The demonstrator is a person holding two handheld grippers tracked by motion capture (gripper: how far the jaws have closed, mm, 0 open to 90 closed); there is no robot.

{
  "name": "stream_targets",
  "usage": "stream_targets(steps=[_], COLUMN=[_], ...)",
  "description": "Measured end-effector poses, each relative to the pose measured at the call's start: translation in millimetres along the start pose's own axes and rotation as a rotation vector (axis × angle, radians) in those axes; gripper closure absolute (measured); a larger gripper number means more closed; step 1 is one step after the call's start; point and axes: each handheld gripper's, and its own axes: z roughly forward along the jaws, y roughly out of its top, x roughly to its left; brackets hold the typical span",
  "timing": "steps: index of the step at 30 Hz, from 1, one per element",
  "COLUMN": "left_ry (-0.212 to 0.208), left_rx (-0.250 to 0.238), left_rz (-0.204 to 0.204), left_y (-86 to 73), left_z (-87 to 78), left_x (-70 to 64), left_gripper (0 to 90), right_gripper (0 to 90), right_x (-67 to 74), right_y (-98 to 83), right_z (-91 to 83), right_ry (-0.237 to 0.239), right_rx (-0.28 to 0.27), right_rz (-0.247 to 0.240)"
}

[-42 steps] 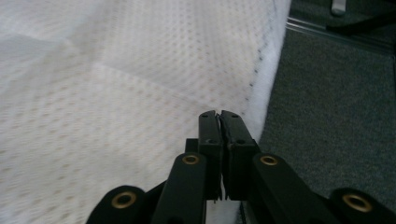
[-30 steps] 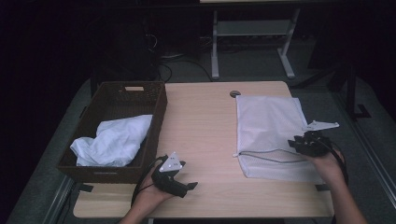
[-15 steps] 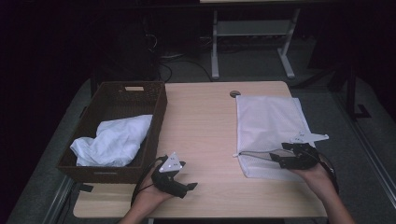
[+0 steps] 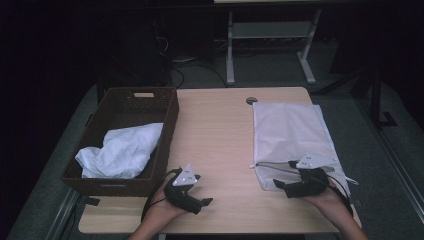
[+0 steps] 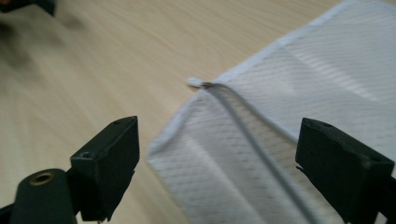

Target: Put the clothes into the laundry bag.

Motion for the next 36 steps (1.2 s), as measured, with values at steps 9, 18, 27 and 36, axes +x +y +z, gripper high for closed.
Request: stream_targets(steps=[9,18,27,36], left_ry=[-0.017,-0.057,-0.065,-0.06], left_rx=[0.024,0.045,0.054,0.055], left_rz=[0.024,0.033,0.059,0.064], left_y=[3.1,12.8,36.7,55.1], left_z=[5.4,2.3,-11.4,-23.7], left_x=[-6.7,-9.1,-4.6,6.5], left_gripper=[12.8,12.0,12.1,12.4], right_gripper=[7.1,7.1,7.1,7.1], right_x=[40.2,42.7,41.6,41.0], right_y=[-10.1,-11.8,-12.6,-11.9], right_z=[12.0,21.5,22.1,23.1], right_ry=[0.075,0.089,0.091,0.093], right_rx=[0.053,0.052,0.045,0.043], right_rz=[-0.092,-0.111,-0.105,-0.107])
